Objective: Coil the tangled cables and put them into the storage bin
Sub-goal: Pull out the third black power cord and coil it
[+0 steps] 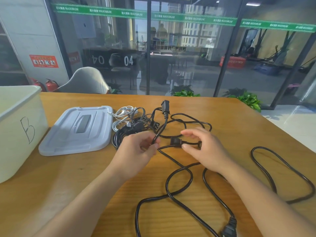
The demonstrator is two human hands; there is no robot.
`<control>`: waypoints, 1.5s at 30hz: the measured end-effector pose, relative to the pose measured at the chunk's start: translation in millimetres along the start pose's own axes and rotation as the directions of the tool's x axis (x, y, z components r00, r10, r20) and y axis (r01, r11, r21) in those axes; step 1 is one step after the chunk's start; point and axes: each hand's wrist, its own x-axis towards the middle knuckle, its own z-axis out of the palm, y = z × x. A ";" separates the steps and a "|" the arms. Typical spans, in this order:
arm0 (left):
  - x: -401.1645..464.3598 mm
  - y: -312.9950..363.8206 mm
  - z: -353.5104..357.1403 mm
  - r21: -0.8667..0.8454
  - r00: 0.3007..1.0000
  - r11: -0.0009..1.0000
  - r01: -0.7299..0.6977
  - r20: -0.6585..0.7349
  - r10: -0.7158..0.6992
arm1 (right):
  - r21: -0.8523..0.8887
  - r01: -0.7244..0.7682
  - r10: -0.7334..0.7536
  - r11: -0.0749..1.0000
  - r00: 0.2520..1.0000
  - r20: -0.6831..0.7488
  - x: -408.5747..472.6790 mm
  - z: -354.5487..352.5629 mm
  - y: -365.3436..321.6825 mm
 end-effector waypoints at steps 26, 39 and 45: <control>-5.4 39.5 2.0 -0.458 0.996 0.885 0.082 0.053 -0.065 | 0.701 0.003 -0.115 0.713 0.987 0.112 -6.6 52.6 -82.7; -6.1 43.8 -2.8 -0.572 0.987 0.808 0.142 0.018 -0.161 | 0.151 0.304 -0.286 0.940 0.949 -0.130 -13.3 46.2 -85.8; -7.0 50.1 -4.8 -0.647 0.981 0.747 0.153 0.008 -0.193 | -0.014 0.392 -0.392 0.920 0.919 -0.029 -11.5 46.5 -85.5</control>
